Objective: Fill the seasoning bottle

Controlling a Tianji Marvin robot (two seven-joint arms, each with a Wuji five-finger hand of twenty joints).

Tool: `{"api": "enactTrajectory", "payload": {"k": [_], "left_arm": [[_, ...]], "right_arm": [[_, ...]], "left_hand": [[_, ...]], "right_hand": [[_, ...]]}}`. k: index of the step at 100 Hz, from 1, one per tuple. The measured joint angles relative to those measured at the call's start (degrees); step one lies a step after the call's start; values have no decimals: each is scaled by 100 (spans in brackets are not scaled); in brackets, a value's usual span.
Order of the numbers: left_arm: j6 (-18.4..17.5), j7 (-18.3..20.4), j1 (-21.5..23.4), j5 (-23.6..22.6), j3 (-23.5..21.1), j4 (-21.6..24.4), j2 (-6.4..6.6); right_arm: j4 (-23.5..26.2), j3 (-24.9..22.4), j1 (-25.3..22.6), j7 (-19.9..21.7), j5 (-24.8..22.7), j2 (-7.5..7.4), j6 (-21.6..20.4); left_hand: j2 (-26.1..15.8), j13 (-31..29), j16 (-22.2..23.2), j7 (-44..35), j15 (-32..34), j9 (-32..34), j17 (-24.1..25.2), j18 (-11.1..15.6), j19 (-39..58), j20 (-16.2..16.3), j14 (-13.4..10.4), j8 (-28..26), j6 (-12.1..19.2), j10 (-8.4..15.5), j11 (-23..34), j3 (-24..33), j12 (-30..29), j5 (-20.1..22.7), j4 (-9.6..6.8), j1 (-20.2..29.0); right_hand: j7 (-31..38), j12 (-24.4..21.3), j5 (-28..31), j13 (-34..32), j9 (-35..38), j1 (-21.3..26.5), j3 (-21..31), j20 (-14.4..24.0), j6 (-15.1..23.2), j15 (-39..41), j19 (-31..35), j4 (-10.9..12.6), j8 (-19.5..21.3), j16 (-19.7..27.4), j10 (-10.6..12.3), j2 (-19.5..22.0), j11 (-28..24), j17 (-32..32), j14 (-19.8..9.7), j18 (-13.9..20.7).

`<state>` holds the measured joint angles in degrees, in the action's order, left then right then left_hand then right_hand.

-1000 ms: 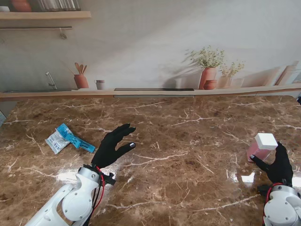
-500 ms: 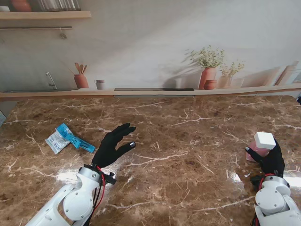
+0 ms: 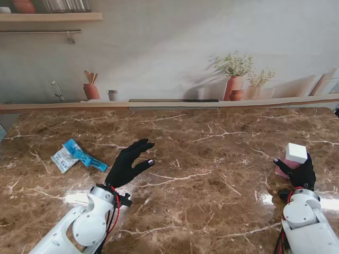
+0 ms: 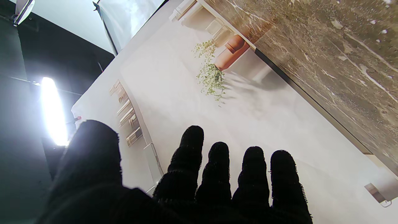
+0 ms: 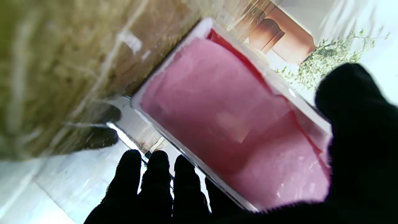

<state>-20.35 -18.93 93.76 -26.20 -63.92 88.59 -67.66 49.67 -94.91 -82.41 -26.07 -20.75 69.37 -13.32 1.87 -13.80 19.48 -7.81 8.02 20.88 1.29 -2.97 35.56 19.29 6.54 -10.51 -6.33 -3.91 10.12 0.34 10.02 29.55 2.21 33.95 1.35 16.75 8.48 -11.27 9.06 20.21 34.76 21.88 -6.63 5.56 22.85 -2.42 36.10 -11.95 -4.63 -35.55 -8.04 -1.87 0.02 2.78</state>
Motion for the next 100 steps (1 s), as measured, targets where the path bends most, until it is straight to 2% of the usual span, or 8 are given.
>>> {"api": "enactTrajectory", "payload": {"k": [11,41,53,67,75,86,92,100], "left_arm": [[22,1,0,0,1,0,0],[47,50,4,-20,-18,14,1],[49,74,10,-39,-33,22,3],[48,82,16,-63,-54,37,7],[44,90,22,-91,-67,54,11],[35,102,28,-112,-76,73,20],[32,103,29,-116,-76,76,22],[30,103,33,-121,-76,81,24]], "right_arm": [[-236,121,193,101,162,-13,-89],[-558,390,486,209,418,-7,-333],[-573,449,535,341,714,10,-401],[-545,611,555,307,708,25,-375],[-592,755,616,-45,655,76,-339],[-869,898,836,-614,584,213,-362],[-942,947,918,-638,549,254,-374],[-979,1081,985,-638,452,262,-362]], "left_hand": [[0,0,0,0,0,0,0,0,-50,0,0,0,3,0,0,0,0,0,0,0],[0,0,0,0,0,0,0,0,-58,0,0,0,10,0,0,0,0,0,0,0],[0,0,0,0,0,0,0,0,-92,1,0,0,17,0,0,0,0,0,0,0],[0,0,0,0,0,0,0,0,-123,1,0,0,20,0,0,0,0,0,0,0],[0,0,0,0,0,0,0,0,-123,1,0,0,22,0,0,0,0,0,0,1],[0,0,0,0,0,0,0,0,-124,1,0,1,23,0,0,0,0,0,0,1],[0,0,0,0,0,0,0,0,-125,1,0,1,24,0,0,0,0,0,0,1],[0,-1,0,0,0,0,0,0,-126,1,0,1,26,0,0,0,0,0,0,1]], "right_hand": [[467,83,54,2,37,388,-81,76,431,52,-67,-26,641,-1,35,-126,-183,91,0,-49],[1249,143,1077,-345,1140,642,-166,76,776,154,-167,-41,991,-10,517,-355,-556,220,-156,-41],[555,95,1077,-454,1451,818,121,75,368,158,-407,-41,315,-10,574,-442,-549,304,-183,-3],[-83,5,144,-240,477,425,107,216,-229,46,-411,-38,-162,-10,364,-120,-259,587,-143,-37],[-193,-73,125,28,197,37,110,567,-360,-31,-178,4,-946,-109,258,1,-109,549,-136,-165],[-221,-141,124,188,68,-63,110,590,-462,-75,-221,-4,-1269,-109,184,34,164,584,-135,-140],[-221,-122,124,188,58,-94,112,736,-494,-75,-294,-4,-1142,-109,156,59,174,584,-135,-136],[24,209,81,176,58,-94,112,949,-469,-55,-313,-4,-204,-137,156,59,-35,582,-135,-136]]}}
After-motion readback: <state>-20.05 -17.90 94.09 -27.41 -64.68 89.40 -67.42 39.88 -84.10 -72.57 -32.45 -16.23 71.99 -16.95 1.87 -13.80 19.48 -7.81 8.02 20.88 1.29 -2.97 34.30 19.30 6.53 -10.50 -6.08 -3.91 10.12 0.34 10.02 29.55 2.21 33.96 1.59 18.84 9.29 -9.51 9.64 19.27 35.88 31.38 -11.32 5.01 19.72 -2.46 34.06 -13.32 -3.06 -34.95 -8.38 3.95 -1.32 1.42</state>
